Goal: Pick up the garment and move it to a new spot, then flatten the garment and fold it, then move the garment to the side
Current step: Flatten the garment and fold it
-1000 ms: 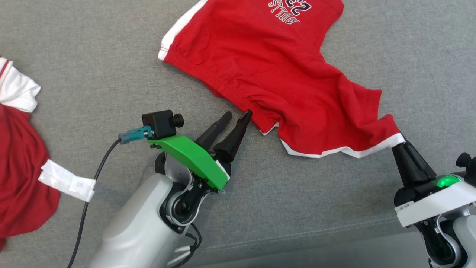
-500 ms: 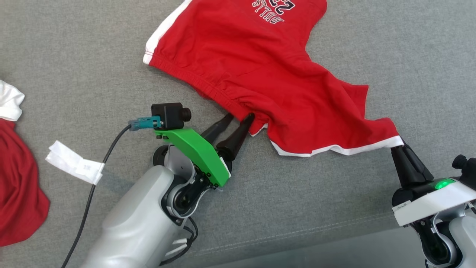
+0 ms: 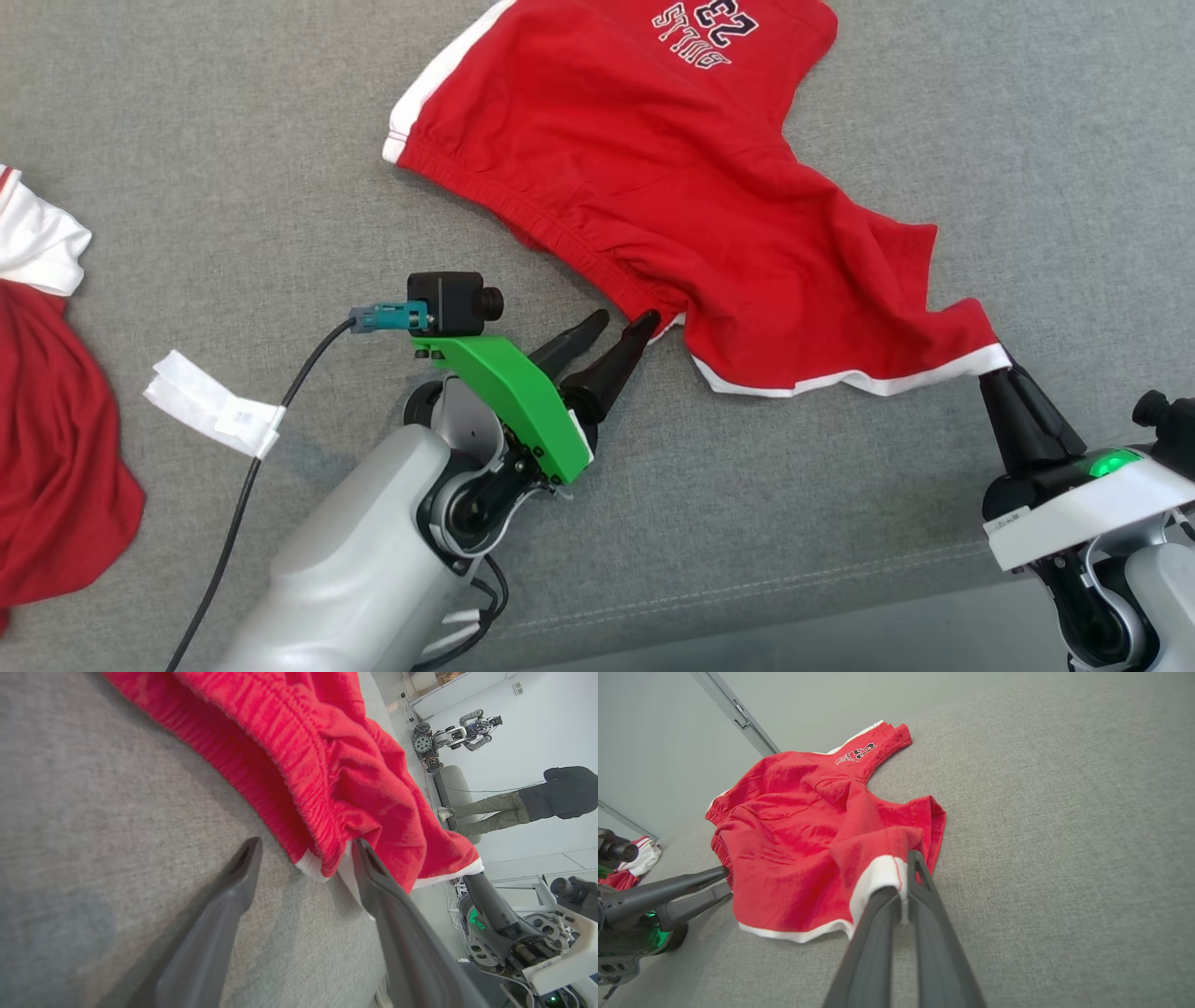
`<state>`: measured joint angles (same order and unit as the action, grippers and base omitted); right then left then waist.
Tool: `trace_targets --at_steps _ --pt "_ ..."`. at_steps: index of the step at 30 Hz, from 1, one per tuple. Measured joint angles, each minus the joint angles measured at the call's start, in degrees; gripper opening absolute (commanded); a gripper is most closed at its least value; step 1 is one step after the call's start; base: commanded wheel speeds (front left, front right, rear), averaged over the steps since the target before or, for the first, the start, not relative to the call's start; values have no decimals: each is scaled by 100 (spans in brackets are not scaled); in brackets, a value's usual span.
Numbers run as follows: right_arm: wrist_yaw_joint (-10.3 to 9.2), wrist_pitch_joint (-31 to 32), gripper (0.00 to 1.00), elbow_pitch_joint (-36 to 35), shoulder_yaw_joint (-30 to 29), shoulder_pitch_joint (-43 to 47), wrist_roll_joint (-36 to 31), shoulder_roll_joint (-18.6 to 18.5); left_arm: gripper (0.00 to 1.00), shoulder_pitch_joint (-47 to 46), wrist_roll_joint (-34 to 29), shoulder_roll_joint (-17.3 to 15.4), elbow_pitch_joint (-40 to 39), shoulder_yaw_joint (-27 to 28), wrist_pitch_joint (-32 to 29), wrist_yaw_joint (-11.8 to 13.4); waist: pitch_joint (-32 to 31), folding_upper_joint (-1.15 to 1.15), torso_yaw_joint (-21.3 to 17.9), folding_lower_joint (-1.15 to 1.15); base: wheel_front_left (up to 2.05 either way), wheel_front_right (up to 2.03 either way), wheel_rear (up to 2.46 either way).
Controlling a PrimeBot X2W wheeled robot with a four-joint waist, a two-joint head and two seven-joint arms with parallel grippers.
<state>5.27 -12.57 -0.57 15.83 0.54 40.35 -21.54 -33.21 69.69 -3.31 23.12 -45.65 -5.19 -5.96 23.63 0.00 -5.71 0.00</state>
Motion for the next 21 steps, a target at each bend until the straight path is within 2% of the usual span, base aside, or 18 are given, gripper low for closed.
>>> trace_targets --at_steps 13,14,21 --pt "27 -1 0 46 86 -30 -8 14 100 -203 91 -131 -135 -290 19 76 175 0 -116 0 0 0 0" --pt "27 -1 0 53 86 -30 -8 20 0 -205 91 -134 -134 -303 19 77 178 0 -120 0 0 0 0" --pt "29 -9 0 122 82 -39 -8 37 0 -221 92 -153 -145 -449 13 75 169 0 -140 0 0 0 0"
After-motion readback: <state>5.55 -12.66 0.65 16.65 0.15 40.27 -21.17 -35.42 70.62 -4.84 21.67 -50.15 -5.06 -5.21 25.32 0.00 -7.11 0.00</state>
